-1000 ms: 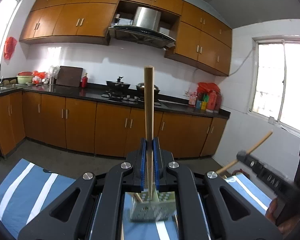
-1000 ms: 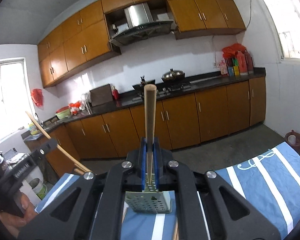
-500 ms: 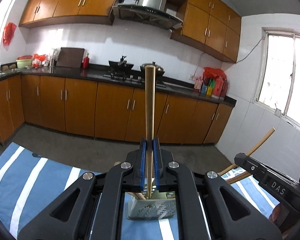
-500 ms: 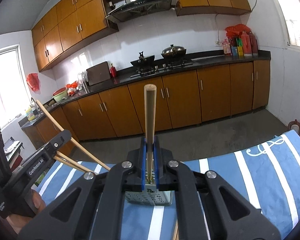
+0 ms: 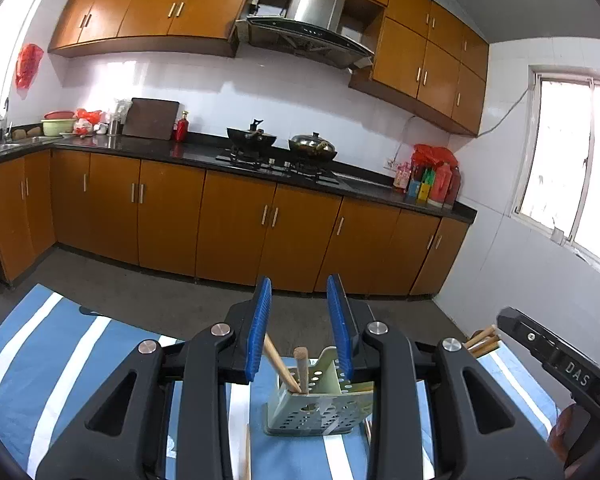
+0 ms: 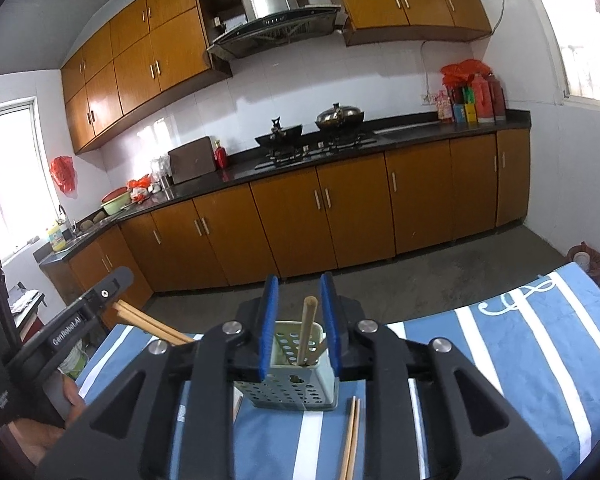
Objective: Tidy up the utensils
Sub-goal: 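Open both tools and withdraw them back over the loose chopsticks, then grasp a chopstick with the left tool while the right tool grasps another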
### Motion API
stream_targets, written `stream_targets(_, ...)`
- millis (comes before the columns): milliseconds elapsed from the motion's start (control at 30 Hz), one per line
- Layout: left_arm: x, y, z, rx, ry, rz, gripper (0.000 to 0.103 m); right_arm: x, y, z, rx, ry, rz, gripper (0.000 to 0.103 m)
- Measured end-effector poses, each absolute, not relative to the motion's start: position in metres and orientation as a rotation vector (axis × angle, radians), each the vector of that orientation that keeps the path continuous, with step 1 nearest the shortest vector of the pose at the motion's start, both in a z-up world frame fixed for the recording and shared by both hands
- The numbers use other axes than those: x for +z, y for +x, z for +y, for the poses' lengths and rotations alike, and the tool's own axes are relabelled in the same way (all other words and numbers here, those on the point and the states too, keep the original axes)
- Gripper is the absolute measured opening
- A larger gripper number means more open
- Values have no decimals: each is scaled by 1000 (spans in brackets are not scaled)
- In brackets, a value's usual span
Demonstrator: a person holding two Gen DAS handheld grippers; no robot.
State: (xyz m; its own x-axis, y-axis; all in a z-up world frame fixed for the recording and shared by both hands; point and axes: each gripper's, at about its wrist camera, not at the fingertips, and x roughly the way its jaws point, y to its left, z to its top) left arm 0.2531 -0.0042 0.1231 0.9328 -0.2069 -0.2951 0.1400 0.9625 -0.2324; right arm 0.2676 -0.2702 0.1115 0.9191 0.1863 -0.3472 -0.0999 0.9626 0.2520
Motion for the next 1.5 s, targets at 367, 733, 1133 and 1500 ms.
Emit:
stream_targets(367,88,189,33,-104,-138,403,30,51,199,-294,79,221,472,25)
stream_targets(733,-24,177,68,-38,-158,704,30,-80,217,-273,117,260,864,15)
stream_targets(1133,-53,169,60,-71,-163,774,30,-104,222,-255,107,197,924,11)
stream_targets(1500,-63,172,44,-127,-153,812,30,-107,226,-252,104,140,928,11)
